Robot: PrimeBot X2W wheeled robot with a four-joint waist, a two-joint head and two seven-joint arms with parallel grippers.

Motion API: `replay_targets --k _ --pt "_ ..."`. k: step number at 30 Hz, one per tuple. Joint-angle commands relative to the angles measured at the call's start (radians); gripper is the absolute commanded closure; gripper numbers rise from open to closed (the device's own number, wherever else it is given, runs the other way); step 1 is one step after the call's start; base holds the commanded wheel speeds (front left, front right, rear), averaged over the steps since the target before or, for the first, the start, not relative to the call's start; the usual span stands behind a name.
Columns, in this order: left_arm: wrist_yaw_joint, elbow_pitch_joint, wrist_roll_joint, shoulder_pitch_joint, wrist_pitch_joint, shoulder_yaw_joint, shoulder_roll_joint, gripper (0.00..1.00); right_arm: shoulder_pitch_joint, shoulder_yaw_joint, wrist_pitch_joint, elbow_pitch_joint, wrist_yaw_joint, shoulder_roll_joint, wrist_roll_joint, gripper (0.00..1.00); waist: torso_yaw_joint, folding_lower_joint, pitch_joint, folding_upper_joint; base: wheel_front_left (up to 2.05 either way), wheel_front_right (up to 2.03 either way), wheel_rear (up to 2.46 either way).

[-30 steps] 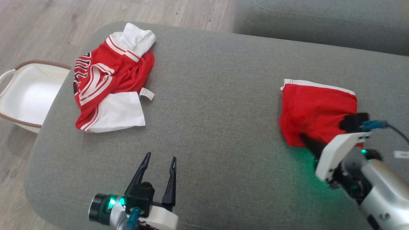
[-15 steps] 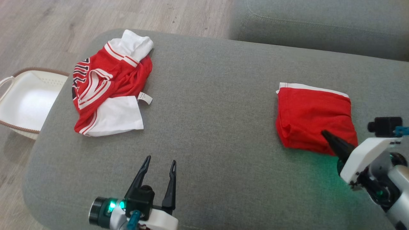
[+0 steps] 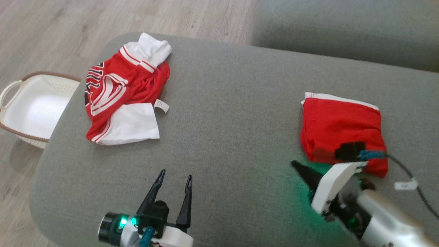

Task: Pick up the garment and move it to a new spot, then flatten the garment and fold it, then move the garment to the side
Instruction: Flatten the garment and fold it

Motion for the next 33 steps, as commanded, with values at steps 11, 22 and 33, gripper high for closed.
replay_targets --k 11,22,33 --pt "0.055 -0.076 -0.04 0.048 -0.012 0.13 0.023 0.0 0.129 0.021 -0.348 -0.023 0.007 0.003 -0.095 0.0 -0.117 0.0 -0.102 0.0 0.0 0.0 0.0" --pt "0.093 -0.138 -0.036 0.145 -0.012 0.22 0.027 0.0 0.255 -0.475 -0.384 -0.161 0.007 0.119 -0.591 0.0 -0.237 0.0 -0.149 0.0 0.0 0.0 0.0" --pt "0.07 -0.162 -0.014 0.23 -0.012 0.241 0.037 0.0 0.477 -0.625 -0.384 -0.295 0.007 0.25 -0.835 0.0 -0.285 0.0 -0.217 0.0 0.0 0.0 0.0"
